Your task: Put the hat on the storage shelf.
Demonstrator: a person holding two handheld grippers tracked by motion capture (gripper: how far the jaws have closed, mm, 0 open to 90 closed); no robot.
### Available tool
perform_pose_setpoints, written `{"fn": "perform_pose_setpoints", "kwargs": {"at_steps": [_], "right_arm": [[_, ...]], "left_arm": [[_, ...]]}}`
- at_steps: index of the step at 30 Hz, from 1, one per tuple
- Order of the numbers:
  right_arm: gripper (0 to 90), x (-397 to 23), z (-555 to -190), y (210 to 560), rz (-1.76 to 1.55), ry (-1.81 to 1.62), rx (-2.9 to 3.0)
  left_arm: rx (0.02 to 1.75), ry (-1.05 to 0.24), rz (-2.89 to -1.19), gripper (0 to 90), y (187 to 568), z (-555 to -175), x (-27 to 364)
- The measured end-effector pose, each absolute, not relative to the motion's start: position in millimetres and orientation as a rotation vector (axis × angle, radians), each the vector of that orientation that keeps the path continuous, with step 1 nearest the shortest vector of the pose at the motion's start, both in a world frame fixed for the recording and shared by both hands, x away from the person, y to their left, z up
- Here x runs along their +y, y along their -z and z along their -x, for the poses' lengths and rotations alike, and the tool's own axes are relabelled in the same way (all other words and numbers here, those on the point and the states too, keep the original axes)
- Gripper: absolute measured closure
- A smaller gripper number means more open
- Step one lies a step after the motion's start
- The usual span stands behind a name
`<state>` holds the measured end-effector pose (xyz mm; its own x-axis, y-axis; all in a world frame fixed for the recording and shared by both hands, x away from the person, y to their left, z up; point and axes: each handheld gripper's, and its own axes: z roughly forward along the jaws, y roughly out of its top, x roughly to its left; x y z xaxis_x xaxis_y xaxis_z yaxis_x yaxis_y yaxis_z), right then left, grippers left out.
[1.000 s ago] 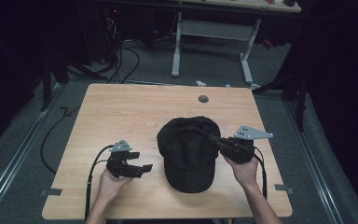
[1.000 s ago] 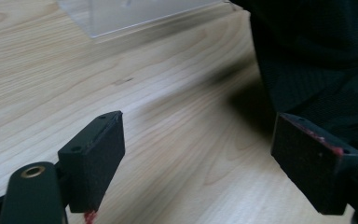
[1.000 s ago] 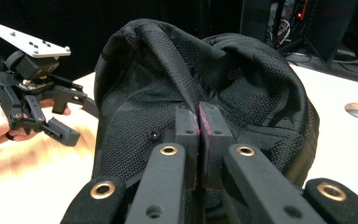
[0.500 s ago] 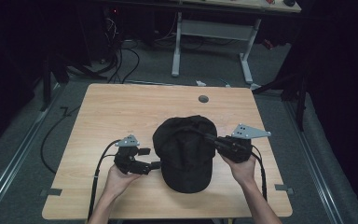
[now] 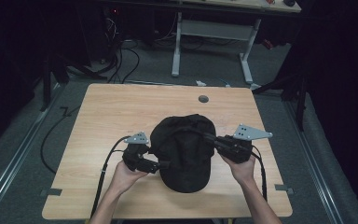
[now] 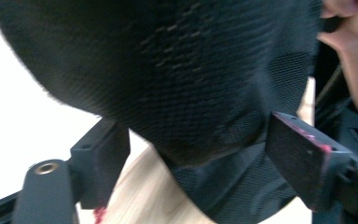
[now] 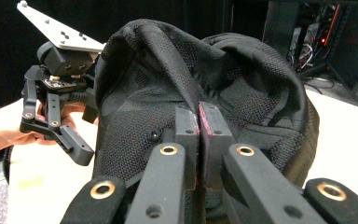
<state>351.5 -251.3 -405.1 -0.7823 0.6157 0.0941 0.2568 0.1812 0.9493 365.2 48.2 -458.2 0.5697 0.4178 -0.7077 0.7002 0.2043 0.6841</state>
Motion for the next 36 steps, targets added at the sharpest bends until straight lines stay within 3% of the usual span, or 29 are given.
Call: {"fn": "perform_pose_setpoints", "kwargs": {"at_steps": [7, 14, 21, 36], "right_arm": [[87.8, -249.3, -354.5, 406.1, -0.808, -1.636, 2.139], [87.7, -244.9, -357.6, 403.6, -0.786, -1.597, 2.136], [87.6, -248.5, -362.8, 400.2, -0.789, -1.567, 2.116], [85.8, -249.2, -370.4, 404.8, -0.799, -1.572, 2.113]], "left_arm": [[1.024, 0.299, -1.441, 38.8, 458.7, -365.0, 50.7], [1.016, 0.309, -1.458, 45.6, 458.0, -364.0, 54.0], [0.950, 0.359, -1.416, 60.7, 447.6, -355.9, 60.0], [0.893, 0.326, -1.422, 68.1, 441.1, -346.5, 61.9]]}}
